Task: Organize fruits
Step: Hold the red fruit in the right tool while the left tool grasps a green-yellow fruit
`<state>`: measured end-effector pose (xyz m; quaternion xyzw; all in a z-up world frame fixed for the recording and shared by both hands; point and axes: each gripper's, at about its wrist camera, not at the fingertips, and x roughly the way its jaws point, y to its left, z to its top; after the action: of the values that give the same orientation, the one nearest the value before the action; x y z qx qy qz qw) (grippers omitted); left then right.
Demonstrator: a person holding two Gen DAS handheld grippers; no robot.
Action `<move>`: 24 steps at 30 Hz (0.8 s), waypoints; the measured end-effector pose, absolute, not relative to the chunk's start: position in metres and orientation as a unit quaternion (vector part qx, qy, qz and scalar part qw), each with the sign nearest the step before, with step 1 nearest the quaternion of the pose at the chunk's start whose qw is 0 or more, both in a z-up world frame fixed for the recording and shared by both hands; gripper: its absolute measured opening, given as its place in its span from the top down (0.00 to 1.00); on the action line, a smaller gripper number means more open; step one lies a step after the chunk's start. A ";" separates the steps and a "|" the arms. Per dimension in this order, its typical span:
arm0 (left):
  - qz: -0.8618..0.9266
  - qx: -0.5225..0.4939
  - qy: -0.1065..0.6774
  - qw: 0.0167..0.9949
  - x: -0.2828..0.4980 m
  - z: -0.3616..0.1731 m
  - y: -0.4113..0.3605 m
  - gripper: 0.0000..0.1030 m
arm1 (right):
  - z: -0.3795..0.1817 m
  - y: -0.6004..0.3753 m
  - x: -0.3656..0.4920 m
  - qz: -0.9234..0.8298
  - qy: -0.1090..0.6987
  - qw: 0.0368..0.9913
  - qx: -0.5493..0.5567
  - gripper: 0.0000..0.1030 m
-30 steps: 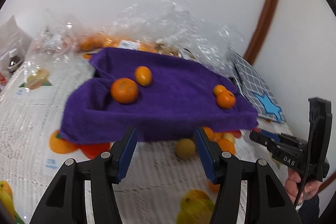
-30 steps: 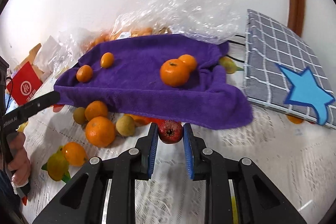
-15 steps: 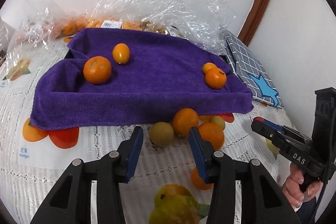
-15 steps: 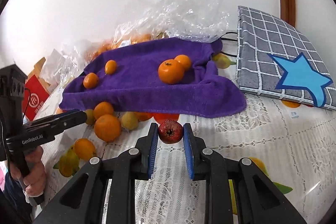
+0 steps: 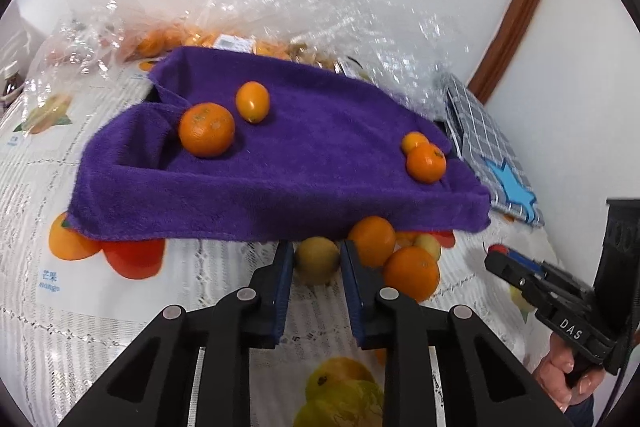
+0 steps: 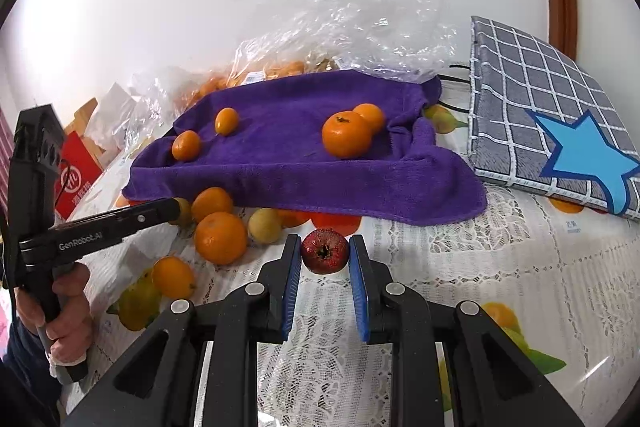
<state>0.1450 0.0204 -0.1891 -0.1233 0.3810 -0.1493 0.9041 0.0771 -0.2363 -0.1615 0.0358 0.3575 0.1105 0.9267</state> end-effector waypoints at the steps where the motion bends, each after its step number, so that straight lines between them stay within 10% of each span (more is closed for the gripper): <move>1: -0.146 -0.127 0.376 0.906 0.144 -0.188 0.023 0.78 | -0.161 -0.237 0.077 0.110 0.357 0.927 0.038 0.77; 24: -0.137 -0.114 0.397 0.900 0.144 -0.193 0.022 0.75 | -0.161 -0.241 0.076 0.104 0.355 0.927 0.052 0.77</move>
<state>0.1445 0.0220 -0.1934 -0.1141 0.3968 -0.1372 0.9004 0.0759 -0.2415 -0.1612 0.0518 0.3554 0.1043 0.9274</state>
